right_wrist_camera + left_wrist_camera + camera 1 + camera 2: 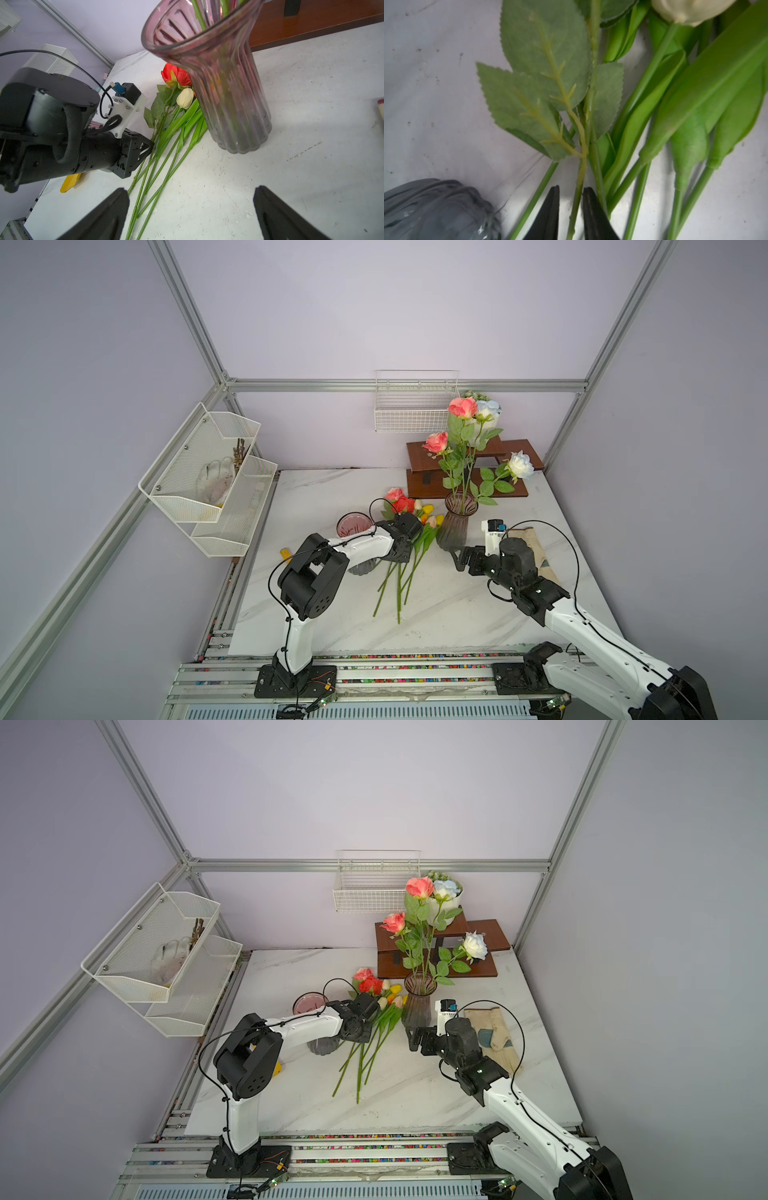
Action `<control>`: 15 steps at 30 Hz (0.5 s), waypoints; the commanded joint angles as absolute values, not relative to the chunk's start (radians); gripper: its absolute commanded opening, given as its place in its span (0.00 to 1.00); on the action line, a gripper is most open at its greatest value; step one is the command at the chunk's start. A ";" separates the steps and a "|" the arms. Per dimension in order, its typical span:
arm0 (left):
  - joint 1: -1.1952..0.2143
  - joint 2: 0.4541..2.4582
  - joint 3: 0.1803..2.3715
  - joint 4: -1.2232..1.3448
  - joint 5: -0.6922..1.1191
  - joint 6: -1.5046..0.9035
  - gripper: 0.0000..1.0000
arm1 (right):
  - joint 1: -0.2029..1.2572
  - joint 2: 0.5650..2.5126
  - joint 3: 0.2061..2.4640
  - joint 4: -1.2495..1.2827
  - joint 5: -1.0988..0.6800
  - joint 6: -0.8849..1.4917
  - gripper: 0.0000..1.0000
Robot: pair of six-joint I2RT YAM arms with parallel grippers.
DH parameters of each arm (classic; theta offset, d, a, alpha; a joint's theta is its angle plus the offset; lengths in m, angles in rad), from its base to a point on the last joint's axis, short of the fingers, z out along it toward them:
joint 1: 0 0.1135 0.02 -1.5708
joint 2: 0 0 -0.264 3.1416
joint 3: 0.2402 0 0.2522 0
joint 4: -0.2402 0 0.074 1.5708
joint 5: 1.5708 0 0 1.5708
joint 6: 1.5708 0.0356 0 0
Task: Arrange the flowers in different vases according to their variety
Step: Pick up the flower at the center of the board.
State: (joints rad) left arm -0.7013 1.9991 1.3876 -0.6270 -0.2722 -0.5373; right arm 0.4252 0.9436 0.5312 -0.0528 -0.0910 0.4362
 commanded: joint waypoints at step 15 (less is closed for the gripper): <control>-0.710 1.682 1.357 -0.643 -0.349 -0.491 0.00 | 0.420 0.956 0.526 -0.026 -0.117 0.420 0.99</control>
